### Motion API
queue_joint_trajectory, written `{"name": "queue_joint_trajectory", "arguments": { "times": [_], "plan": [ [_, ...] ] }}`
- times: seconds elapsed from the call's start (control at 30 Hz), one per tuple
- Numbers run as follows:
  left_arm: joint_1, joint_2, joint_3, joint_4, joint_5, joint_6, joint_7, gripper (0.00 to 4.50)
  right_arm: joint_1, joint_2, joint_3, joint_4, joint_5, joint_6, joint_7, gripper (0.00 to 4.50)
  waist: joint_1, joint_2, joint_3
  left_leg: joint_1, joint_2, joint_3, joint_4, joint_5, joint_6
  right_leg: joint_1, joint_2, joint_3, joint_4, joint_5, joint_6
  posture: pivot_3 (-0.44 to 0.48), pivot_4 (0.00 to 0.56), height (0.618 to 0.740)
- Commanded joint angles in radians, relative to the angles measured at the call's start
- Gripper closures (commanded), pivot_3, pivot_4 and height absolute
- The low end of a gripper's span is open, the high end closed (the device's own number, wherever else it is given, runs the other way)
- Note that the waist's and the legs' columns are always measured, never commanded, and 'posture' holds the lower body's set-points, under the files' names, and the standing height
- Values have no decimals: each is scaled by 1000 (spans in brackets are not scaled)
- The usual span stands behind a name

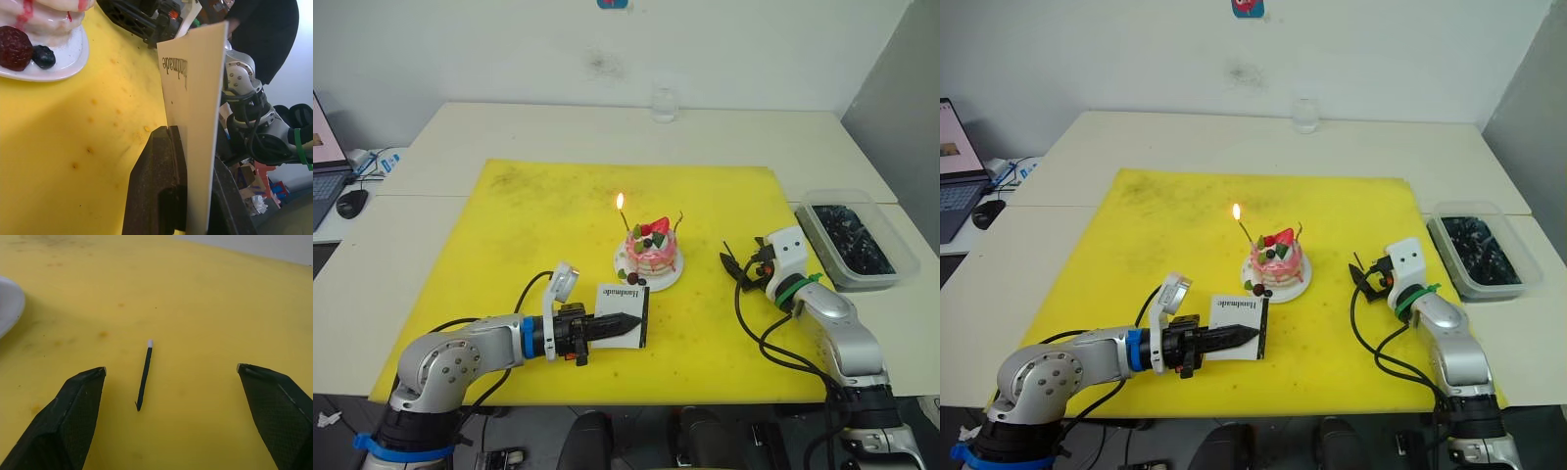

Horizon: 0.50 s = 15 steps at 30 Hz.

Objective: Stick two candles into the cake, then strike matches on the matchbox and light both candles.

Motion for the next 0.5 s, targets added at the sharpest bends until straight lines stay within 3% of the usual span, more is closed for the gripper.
{"name": "queue_joint_trajectory", "arguments": {
  "times": [0.03, 0.07, 0.17, 0.5],
  "plan": [
    [0, 7, 17, -37, -13, -11, 1, 4500, -32, 18, 6, 29, -21, -30, -23, 20, 0, 0, 0, 0, 0, 0, 0, 0, 0, 0, 0, 0, 0, 0, 0, 0, 150, 740],
    [-3, 7, 15, -35, -10, -13, 1, 4500, -37, 21, 8, 40, -31, -25, -32, 20, 0, 0, 0, 0, 0, 0, 0, 0, 0, 0, 0, 0, 0, 0, 0, 0, 150, 740],
    [-5, 7, 13, -32, -7, -14, 0, 4500, -42, 25, 15, 48, -40, -5, -39, 631, 0, 0, 0, 0, 0, 0, 0, 0, 0, 0, 0, 0, 0, 0, 0, 0, 150, 740],
    [-5, 10, 10, -31, -2, -16, -3, 4500, -51, 32, 46, -8, -59, 129, -78, 4338, 0, 0, 0, 0, 0, 0, 1, 0, 0, 1, 0, 0, 0, 0, 0, 0, 150, 740]
  ]
}}
